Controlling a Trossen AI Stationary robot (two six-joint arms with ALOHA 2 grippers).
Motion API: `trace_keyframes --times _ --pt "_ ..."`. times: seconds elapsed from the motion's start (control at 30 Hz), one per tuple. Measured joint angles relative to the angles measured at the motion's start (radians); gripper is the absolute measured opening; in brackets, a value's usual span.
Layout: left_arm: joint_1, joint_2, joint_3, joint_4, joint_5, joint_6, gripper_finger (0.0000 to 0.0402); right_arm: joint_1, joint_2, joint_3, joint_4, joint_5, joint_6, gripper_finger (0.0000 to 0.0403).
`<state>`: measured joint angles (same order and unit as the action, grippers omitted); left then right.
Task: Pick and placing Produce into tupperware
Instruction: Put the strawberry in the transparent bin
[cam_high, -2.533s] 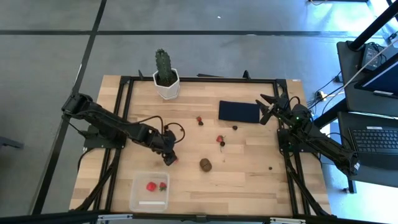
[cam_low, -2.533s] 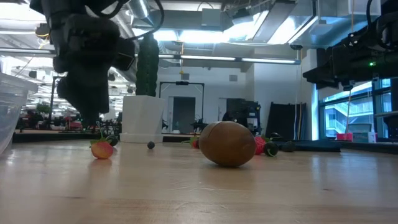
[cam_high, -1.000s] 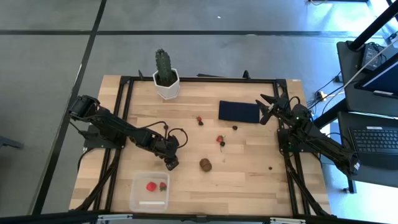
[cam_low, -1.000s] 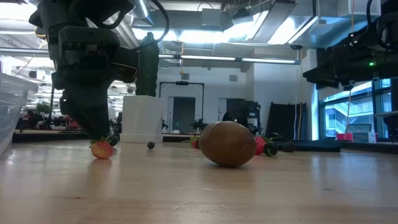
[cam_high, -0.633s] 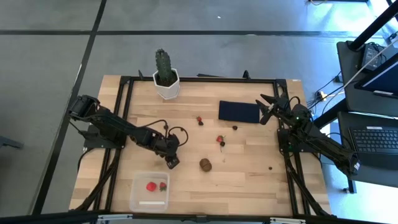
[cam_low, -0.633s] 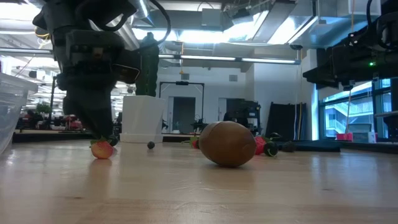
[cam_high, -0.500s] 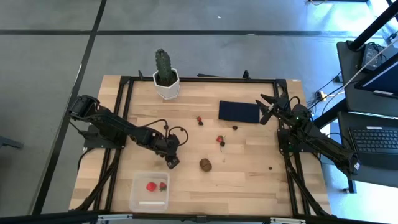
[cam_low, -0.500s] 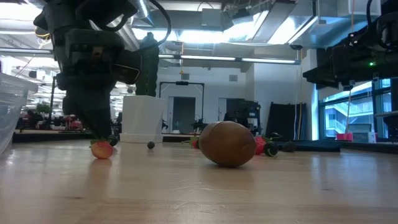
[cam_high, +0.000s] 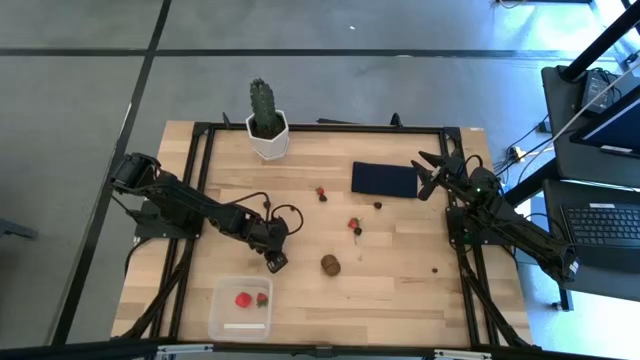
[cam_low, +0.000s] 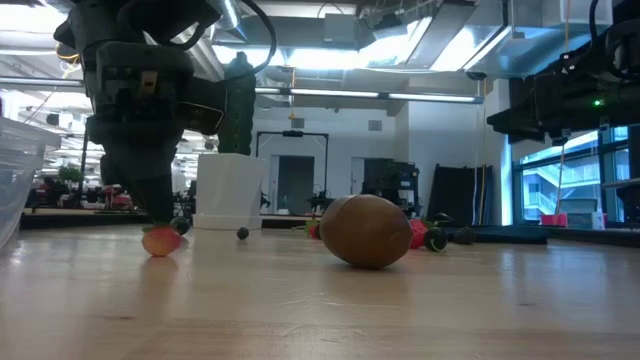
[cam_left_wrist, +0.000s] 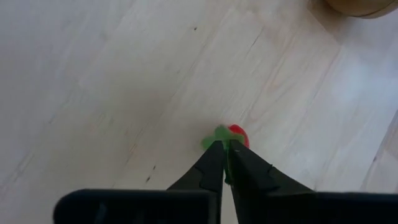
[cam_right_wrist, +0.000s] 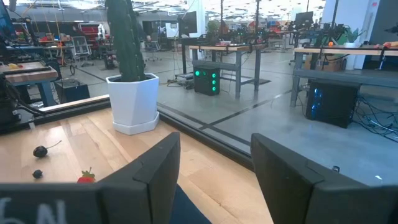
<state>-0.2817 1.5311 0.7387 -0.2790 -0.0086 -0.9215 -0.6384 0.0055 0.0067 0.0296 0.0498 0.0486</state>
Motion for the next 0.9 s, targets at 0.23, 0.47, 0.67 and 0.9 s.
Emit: trace_keyframes --times 0.23,0.47,0.67,0.9 --pt "0.000 0.000 0.000 0.000 -0.007 0.048 0.0009 0.000 0.000 0.000 0.000 0.000 0.000 0.0198" --pt "0.000 -0.029 0.003 -0.001 0.047 0.106 0.0005 0.000 0.000 0.000 0.000 0.000 0.000 0.0198" --pt "-0.001 -0.094 0.048 -0.028 0.071 0.167 0.0004 0.000 0.000 0.000 0.000 0.000 0.000 0.0198" --pt "-0.045 -0.189 0.106 -0.068 0.184 0.205 0.0004 0.000 0.000 0.000 0.000 0.000 0.000 0.0198"
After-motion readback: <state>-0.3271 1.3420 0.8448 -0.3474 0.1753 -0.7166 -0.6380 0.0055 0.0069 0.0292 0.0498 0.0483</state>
